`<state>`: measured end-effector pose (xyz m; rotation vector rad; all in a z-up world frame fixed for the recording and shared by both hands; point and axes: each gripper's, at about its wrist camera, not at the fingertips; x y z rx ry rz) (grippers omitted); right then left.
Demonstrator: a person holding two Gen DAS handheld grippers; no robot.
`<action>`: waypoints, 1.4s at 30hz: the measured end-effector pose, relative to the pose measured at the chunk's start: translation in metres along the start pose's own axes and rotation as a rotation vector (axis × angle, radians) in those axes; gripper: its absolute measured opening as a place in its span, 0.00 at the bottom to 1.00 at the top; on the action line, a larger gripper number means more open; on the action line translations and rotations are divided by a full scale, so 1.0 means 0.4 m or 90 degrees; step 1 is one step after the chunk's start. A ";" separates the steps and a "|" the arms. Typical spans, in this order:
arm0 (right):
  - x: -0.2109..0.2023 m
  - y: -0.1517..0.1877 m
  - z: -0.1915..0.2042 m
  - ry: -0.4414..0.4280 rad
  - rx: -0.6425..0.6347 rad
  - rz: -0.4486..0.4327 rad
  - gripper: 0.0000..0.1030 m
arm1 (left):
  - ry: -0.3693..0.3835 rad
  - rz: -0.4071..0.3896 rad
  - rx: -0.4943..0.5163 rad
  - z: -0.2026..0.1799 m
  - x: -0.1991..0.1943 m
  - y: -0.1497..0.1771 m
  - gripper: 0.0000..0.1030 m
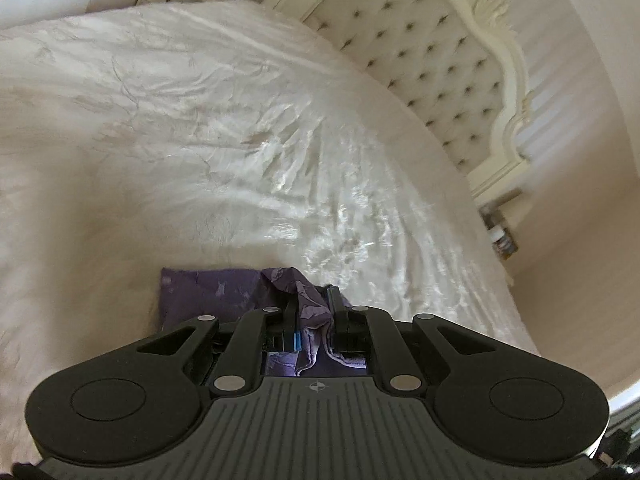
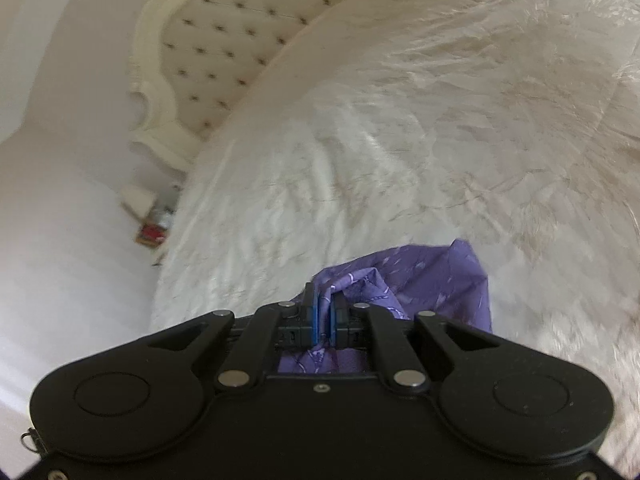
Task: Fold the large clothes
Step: 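Lift the held hem and fold it toward the hood with both grippers, then lay the folded hem down and open both grippers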
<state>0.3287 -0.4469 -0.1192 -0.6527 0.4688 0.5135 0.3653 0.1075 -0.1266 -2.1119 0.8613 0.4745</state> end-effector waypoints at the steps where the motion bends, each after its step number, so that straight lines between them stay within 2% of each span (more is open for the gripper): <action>1: 0.019 -0.007 -0.003 0.014 0.003 0.003 0.12 | -0.005 0.007 -0.001 0.007 0.022 -0.008 0.11; 6: 0.129 -0.025 -0.016 0.085 -0.005 0.029 0.12 | -0.041 0.056 0.017 0.035 0.151 -0.034 0.12; 9: 0.177 -0.027 -0.018 0.110 -0.017 0.044 0.16 | -0.069 0.080 0.025 0.042 0.207 -0.034 0.14; 13: 0.212 -0.026 -0.020 0.125 -0.037 0.063 0.22 | -0.068 0.090 0.013 0.051 0.228 -0.023 0.30; 15: 0.220 -0.026 -0.023 0.116 -0.046 0.070 0.29 | -0.070 0.084 0.016 0.042 0.225 -0.020 0.33; 17: 0.227 -0.027 -0.029 0.101 -0.052 0.073 0.45 | -0.077 0.073 0.034 0.025 0.212 -0.018 0.45; 18: 0.229 -0.030 -0.032 0.093 -0.056 0.072 0.50 | -0.083 0.064 0.042 0.013 0.209 -0.019 0.51; 20: 0.237 -0.040 -0.038 0.083 -0.059 0.060 0.62 | -0.098 0.031 0.072 -0.013 0.190 -0.023 0.84; 21: 0.240 -0.047 -0.040 0.082 -0.057 0.051 0.63 | -0.107 0.018 0.087 -0.024 0.184 -0.029 0.87; 24: 0.228 -0.062 -0.038 0.079 -0.068 0.023 0.65 | -0.119 0.025 0.123 -0.047 0.173 -0.043 0.88; 27: 0.219 -0.061 -0.022 0.092 -0.124 0.036 0.70 | -0.151 0.050 0.189 -0.085 0.164 -0.027 0.88; 31: 0.217 0.002 0.071 0.104 -0.305 0.053 0.70 | -0.167 0.093 0.315 -0.166 0.184 0.056 0.88; 35: 0.269 0.116 0.183 0.061 -0.453 0.105 0.69 | -0.146 0.138 0.420 -0.240 0.240 0.158 0.88; 38: 0.335 0.199 0.245 0.048 -0.552 0.156 0.69 | -0.152 0.164 0.493 -0.262 0.304 0.209 0.88; 40: 0.385 0.235 0.262 0.057 -0.602 0.176 0.69 | -0.174 0.176 0.488 -0.249 0.350 0.211 0.88; 42: 0.441 0.248 0.263 0.087 -0.624 0.189 0.69 | -0.210 0.187 0.452 -0.211 0.402 0.187 0.95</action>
Point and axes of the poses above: each gripper's, at about its wrist camera, not at the fingertips, and x roughly the way its jaws point, z to its left, y to its underside, and after that the axes turned 1 degree about -x, right-handed
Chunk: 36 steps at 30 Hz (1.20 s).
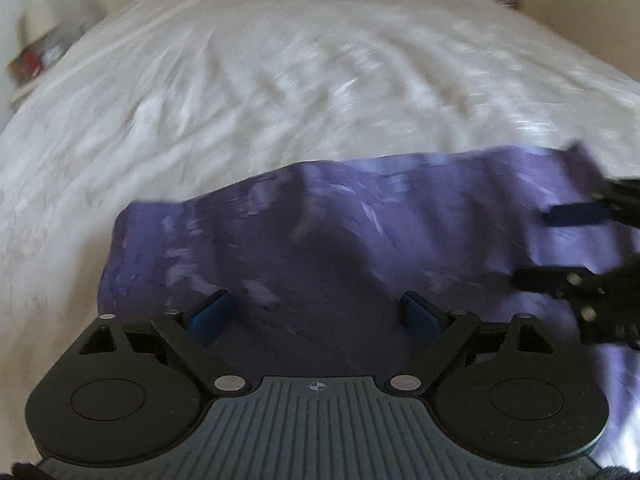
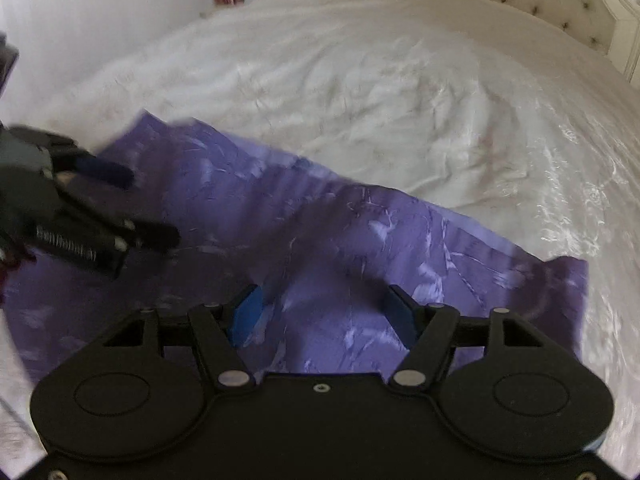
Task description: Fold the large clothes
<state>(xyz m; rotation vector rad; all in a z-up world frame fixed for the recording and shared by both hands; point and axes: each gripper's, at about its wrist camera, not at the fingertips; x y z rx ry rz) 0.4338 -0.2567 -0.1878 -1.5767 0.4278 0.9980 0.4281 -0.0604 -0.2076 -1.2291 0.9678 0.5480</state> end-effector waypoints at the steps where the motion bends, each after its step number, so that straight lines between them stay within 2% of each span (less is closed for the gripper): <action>1: 0.028 -0.008 -0.009 0.014 0.007 0.011 0.69 | -0.005 0.015 -0.024 0.023 0.031 -0.006 1.00; 3: 0.080 -0.018 -0.050 0.031 0.052 0.041 0.78 | -0.006 0.039 -0.067 0.063 0.077 -0.014 1.00; 5: 0.126 -0.017 -0.097 0.036 0.105 0.063 0.91 | -0.007 0.047 -0.091 0.087 0.105 -0.017 1.00; 8: 0.151 -0.013 -0.121 0.038 0.113 0.068 0.98 | -0.003 0.053 -0.097 0.100 0.124 -0.020 1.00; 31: 0.137 -0.009 -0.115 0.041 0.114 0.048 0.99 | -0.009 0.029 -0.100 0.096 0.125 -0.013 1.00; 36: 0.103 -0.021 -0.119 0.036 0.117 0.054 0.99 | 0.000 0.020 -0.074 0.098 0.079 -0.021 1.00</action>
Point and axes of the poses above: each gripper's, at about its wrist camera, not at the fingertips, and x roughly the way its jaws point, z to its left, y to its underside, and after that the axes turned 1 degree about -x, right-handed
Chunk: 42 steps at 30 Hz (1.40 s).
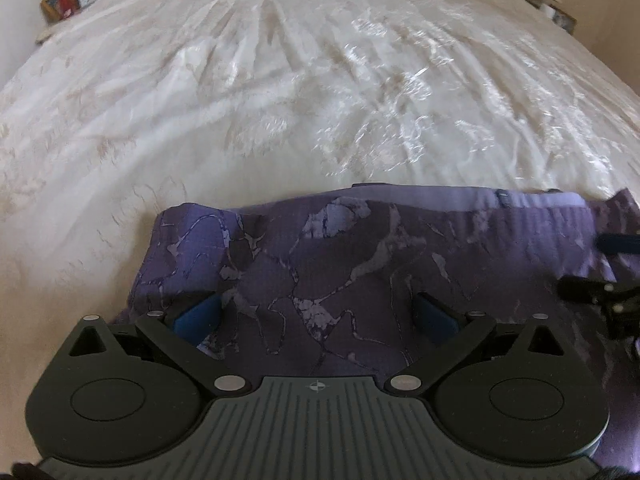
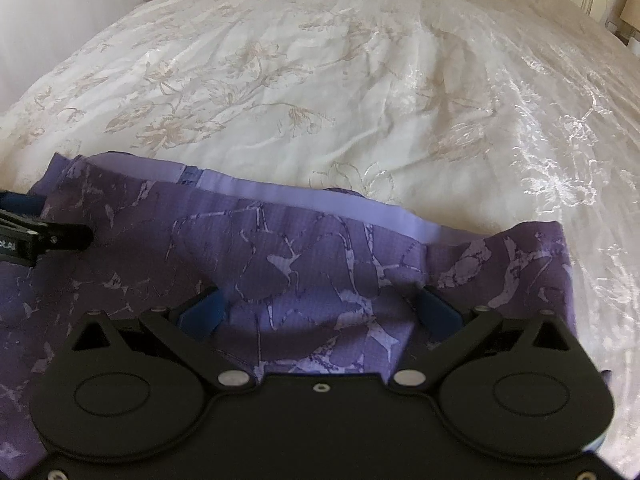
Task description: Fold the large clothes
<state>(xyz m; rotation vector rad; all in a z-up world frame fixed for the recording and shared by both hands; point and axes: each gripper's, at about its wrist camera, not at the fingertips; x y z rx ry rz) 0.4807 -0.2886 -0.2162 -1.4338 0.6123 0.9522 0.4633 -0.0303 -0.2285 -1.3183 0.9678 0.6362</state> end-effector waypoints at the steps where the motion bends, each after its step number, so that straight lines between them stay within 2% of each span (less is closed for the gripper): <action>1: -0.017 0.000 0.000 0.001 0.003 -0.006 0.99 | -0.006 -0.007 0.012 -0.004 -0.022 0.003 1.00; 3: -0.070 0.007 0.002 -0.005 0.008 -0.037 0.99 | -0.019 -0.029 0.030 -0.012 -0.070 0.019 1.00; 6: -0.151 0.041 0.025 -0.025 -0.008 -0.070 0.99 | -0.014 -0.047 0.045 -0.017 -0.138 0.067 1.00; 8: -0.186 0.082 0.047 -0.039 -0.030 -0.067 0.99 | -0.013 -0.040 0.060 -0.015 -0.156 0.111 1.00; 10: -0.192 0.127 0.059 -0.038 -0.058 -0.036 0.99 | -0.030 -0.017 0.072 0.004 -0.147 0.160 1.00; 13: -0.171 0.201 0.036 0.012 -0.073 0.013 0.99 | -0.049 0.007 0.022 0.072 -0.119 0.220 1.00; 14: -0.168 0.222 0.017 0.033 -0.066 0.015 0.99 | -0.039 0.016 -0.011 0.103 -0.109 0.234 1.00; 16: -0.172 0.239 -0.019 0.069 -0.049 0.013 0.99 | 0.012 0.031 -0.080 0.150 -0.094 0.241 1.00; 20: -0.205 0.219 -0.033 0.078 -0.043 0.009 0.99 | 0.003 0.031 -0.046 0.141 -0.122 0.221 1.00; 22: -0.238 0.219 -0.057 0.047 0.006 -0.014 0.99 | 0.015 0.012 -0.046 0.145 -0.158 0.239 1.00; 25: -0.282 0.267 -0.110 0.026 0.123 -0.027 0.99 | 0.048 0.002 -0.094 0.176 -0.199 0.283 1.00; 29: -0.316 0.355 -0.191 0.009 0.277 -0.008 0.99 | 0.081 0.025 -0.195 0.227 -0.210 0.348 1.00; 32: -0.314 0.414 -0.243 -0.028 0.366 0.015 0.99 | 0.091 0.048 -0.236 0.244 -0.193 0.381 1.00; 34: -0.322 0.452 -0.250 -0.058 0.412 0.014 0.99 | 0.109 0.053 -0.251 0.246 -0.178 0.387 1.00; 38: -0.287 0.471 -0.273 -0.127 0.490 -0.001 1.00 | 0.171 0.058 -0.281 0.237 -0.132 0.368 1.00; 42: -0.233 0.453 -0.281 -0.194 0.532 -0.021 1.00 | 0.174 0.058 -0.291 0.225 -0.089 0.350 1.00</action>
Point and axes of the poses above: each gripper's, at about its wrist camera, not at the fingertips, and x roughly the way its jaws point, z to its left, y to its underside, and after that the axes turned 1 degree about -x, right-handed
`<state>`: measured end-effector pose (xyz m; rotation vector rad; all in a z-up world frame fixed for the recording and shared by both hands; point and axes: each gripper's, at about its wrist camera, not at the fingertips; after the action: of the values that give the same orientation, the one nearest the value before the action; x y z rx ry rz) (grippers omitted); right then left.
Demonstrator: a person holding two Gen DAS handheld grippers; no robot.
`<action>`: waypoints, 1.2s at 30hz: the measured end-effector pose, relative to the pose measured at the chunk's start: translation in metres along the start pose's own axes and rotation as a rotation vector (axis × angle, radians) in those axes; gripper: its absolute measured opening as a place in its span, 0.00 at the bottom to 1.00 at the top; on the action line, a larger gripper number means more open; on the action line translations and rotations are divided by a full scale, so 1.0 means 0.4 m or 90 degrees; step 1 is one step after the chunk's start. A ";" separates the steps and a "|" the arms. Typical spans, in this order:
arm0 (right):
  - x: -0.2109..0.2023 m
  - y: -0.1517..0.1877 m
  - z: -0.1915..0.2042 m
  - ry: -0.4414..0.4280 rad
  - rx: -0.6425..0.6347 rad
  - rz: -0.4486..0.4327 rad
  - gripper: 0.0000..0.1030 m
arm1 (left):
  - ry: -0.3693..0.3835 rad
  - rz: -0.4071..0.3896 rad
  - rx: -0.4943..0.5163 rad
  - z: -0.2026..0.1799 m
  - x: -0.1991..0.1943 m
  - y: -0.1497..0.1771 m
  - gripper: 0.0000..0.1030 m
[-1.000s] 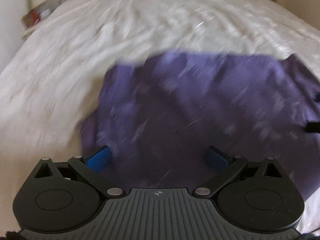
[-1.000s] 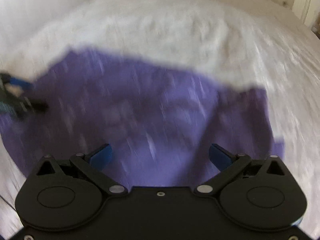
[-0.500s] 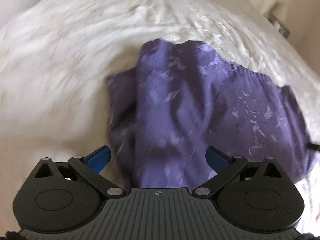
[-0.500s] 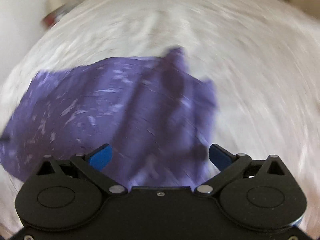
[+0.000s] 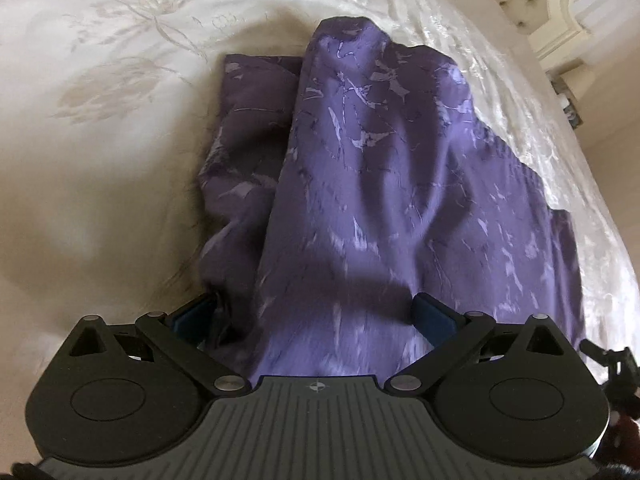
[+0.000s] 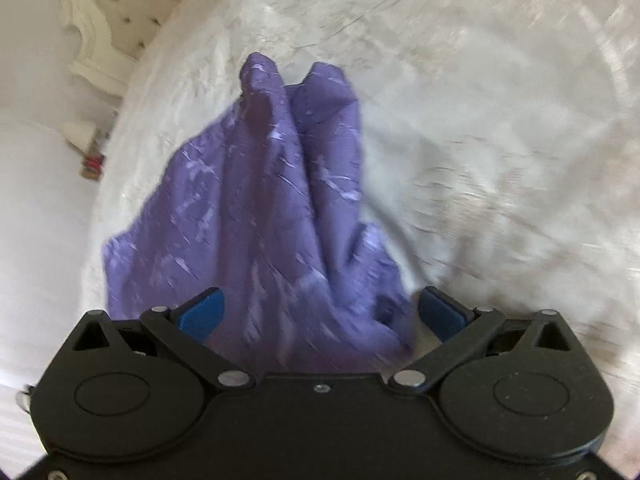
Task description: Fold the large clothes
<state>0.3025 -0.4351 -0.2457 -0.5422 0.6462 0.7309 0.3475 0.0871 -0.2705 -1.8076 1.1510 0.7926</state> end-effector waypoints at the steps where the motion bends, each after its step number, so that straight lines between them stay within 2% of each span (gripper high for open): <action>1: 0.015 -0.007 0.000 -0.018 0.012 0.004 1.00 | 0.004 -0.006 -0.010 0.003 0.002 0.002 1.00; 6: 0.059 -0.026 0.005 -0.019 0.040 0.011 1.00 | -0.004 -0.002 -0.046 0.001 0.004 -0.009 0.99; 7: 0.063 -0.025 0.005 -0.016 0.045 0.012 1.00 | -0.011 0.004 -0.045 -0.004 0.004 -0.010 0.97; 9: 0.058 -0.024 0.013 -0.002 0.045 0.017 0.94 | -0.012 0.013 -0.038 -0.014 -0.002 -0.012 0.85; 10: 0.060 -0.030 0.020 0.016 0.039 0.023 0.79 | 0.000 0.014 -0.035 -0.016 -0.003 -0.014 0.73; 11: 0.054 -0.031 0.023 0.031 0.032 0.029 0.59 | 0.013 0.015 -0.035 -0.016 -0.009 -0.013 0.58; 12: 0.044 -0.031 0.021 0.029 0.031 0.035 0.55 | 0.026 0.017 -0.034 -0.015 -0.017 -0.013 0.50; 13: 0.039 -0.030 0.024 0.023 0.029 0.039 0.43 | 0.034 0.013 -0.029 -0.021 -0.026 -0.013 0.38; 16: 0.021 -0.028 0.064 0.037 -0.018 0.039 0.32 | 0.030 0.005 -0.017 -0.040 -0.045 -0.012 0.28; 20: -0.012 -0.031 0.093 0.020 -0.014 0.029 0.29 | 0.049 -0.016 -0.036 -0.047 -0.084 -0.011 0.24; 25: -0.076 0.004 0.113 -0.004 -0.029 0.037 0.28 | 0.075 -0.026 -0.005 -0.063 -0.142 0.021 0.23; 32: -0.168 0.110 0.058 0.005 -0.024 0.087 0.28 | 0.088 0.003 0.009 -0.026 -0.241 0.157 0.24; 36: -0.198 0.170 0.015 0.039 -0.007 0.106 0.33 | 0.069 0.027 0.003 0.024 -0.256 0.232 0.26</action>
<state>0.2084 -0.4227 -0.2015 -0.5271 0.7508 0.8772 0.2221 0.1146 -0.2180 -1.8475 1.2632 0.7228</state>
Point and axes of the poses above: each gripper's, at about its wrist camera, not at the fingertips, and x roughly the way its jaws point, z to its left, y to its underside, and after that the axes turned 1 degree about -x, right-handed
